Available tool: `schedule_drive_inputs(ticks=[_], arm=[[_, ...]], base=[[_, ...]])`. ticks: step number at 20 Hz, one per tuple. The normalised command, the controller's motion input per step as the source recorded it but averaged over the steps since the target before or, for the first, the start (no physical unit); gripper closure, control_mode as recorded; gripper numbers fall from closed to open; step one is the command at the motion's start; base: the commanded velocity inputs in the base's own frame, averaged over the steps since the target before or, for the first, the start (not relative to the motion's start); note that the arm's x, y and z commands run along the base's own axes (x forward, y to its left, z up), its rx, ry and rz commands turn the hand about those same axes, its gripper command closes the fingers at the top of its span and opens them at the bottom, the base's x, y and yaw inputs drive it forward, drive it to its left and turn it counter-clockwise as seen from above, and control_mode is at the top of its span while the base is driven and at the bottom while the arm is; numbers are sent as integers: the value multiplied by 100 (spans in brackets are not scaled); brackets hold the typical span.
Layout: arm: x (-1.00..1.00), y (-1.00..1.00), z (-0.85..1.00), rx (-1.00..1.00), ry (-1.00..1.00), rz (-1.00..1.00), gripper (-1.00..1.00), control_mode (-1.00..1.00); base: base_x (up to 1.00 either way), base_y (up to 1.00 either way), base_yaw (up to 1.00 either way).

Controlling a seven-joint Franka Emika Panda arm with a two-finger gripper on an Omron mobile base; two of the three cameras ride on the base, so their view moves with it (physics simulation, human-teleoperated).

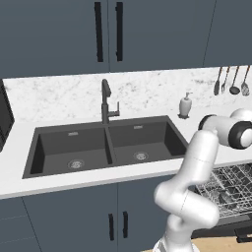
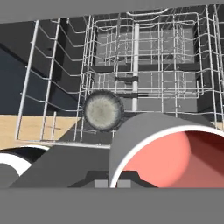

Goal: Pick up the cup and bowl from the counter, place them in the dishwasher, and close the dishwasher door.

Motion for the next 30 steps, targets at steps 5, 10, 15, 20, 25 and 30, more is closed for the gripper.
schedule_drive_inputs(ticks=[5,10,15,20,25,30], arm=[[-14,-28,-1,16,-22,0,100,-100],[-2,-10,-14,4,-22,0,100,-100],[14,0,-60,0,-2,0,100,-100],[25,0,-22,0,-1,0,100,-100],[38,0,0,0,0,0,100,-100],[28,0,-30,0,0,0,100,-100]], base=[[0,0,0],[0,0,0],[0,0,0],[0,0,0],[0,0,0],[0,0,0]])
